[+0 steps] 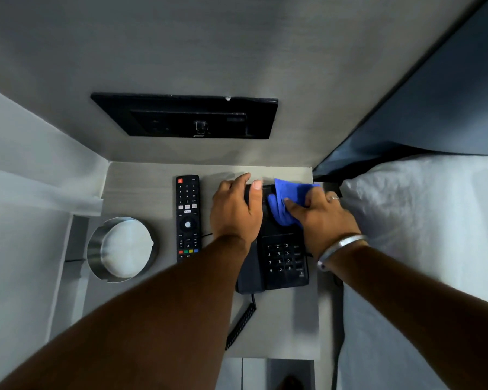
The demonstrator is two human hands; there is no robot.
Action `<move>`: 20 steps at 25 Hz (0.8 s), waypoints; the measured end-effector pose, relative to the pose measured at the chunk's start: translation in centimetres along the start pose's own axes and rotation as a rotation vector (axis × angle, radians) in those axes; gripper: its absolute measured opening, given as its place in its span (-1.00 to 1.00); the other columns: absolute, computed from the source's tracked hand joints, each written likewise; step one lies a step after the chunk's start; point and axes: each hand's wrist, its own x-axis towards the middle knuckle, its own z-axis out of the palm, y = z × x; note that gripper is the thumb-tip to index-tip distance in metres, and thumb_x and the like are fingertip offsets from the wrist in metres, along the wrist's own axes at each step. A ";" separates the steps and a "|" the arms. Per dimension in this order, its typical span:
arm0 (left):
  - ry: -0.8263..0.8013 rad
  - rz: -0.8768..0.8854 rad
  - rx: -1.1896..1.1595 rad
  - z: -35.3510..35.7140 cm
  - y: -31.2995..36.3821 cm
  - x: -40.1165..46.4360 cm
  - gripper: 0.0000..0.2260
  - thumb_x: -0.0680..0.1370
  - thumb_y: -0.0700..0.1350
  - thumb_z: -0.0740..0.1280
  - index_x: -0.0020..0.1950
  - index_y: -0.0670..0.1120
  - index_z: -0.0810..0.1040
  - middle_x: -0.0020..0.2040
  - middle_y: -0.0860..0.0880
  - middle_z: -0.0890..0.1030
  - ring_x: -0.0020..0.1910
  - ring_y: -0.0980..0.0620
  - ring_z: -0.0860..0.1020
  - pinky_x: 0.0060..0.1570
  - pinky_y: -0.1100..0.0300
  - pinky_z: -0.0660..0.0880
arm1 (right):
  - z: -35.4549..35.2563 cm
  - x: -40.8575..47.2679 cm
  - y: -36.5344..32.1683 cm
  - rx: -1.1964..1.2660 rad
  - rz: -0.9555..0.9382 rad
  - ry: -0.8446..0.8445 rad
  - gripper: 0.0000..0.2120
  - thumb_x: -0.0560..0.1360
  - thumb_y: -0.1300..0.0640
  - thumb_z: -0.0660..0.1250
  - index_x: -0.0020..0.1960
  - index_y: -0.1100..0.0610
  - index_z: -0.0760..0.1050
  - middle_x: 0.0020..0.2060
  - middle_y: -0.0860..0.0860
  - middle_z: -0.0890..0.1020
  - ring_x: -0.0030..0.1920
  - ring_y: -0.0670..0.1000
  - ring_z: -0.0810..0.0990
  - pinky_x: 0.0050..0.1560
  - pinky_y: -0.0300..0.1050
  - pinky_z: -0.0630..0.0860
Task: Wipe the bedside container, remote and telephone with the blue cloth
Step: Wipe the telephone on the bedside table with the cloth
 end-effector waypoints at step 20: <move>0.019 -0.006 0.031 0.2 0.0 -0.1 -0.32 0.53 0.30 -0.14 0.34 -0.01 0.55 0.17 -0.16 0.60 0.12 -0.13 0.57 0.02 0.08 0.49 | 3.2 -10.0 -4.6 0.093 0.141 0.110 -0.20 0.11 0.24 0.54 0.32 0.03 0.41 -0.08 0.15 0.47 -0.20 0.19 0.51 -0.33 0.03 0.59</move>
